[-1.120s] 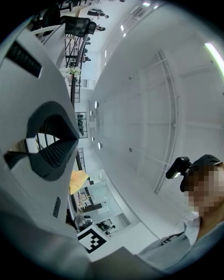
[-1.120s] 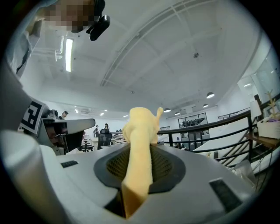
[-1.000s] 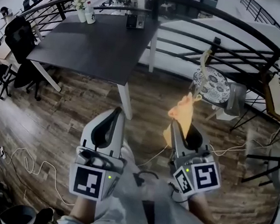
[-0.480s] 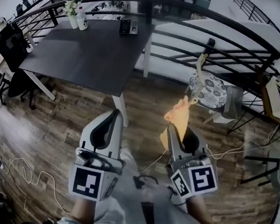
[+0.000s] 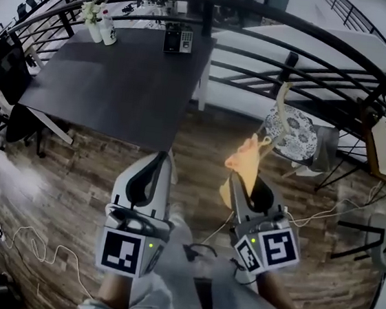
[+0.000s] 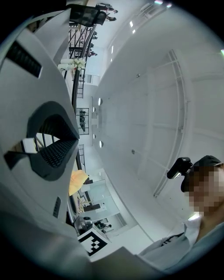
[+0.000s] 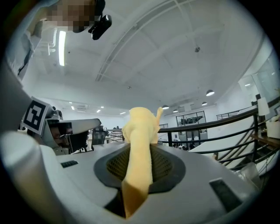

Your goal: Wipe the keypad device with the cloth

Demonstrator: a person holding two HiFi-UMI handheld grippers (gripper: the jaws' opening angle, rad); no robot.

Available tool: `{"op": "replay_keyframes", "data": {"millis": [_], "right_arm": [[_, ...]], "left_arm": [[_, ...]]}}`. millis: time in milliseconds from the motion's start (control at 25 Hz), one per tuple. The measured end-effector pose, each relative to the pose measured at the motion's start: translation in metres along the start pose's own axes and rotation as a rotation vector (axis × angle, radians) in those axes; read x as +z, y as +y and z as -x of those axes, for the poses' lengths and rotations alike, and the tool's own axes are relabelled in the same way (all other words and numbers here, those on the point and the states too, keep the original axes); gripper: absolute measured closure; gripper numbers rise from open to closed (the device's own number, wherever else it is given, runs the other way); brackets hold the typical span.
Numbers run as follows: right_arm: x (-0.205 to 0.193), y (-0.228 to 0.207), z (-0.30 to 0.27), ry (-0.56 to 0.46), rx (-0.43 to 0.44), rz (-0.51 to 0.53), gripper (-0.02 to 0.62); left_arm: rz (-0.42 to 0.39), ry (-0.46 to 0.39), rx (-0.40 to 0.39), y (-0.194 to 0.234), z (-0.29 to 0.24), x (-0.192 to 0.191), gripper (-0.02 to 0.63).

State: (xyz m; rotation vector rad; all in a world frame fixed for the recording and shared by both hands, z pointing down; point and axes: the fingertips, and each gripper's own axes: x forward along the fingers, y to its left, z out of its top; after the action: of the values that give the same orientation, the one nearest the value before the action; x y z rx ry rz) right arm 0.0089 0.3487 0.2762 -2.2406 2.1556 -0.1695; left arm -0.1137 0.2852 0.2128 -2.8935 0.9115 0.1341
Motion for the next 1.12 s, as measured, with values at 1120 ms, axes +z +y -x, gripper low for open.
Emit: {"op": "replay_keyframes", "data": {"millis": [1120], "right_arm": [[0.014, -0.036, -0.237, 0.058, -0.052, 0.01, 0.494]], "left_arm": [[0.056, 0.029, -0.024, 0.175, -0.171, -0.042, 0.598]]}}
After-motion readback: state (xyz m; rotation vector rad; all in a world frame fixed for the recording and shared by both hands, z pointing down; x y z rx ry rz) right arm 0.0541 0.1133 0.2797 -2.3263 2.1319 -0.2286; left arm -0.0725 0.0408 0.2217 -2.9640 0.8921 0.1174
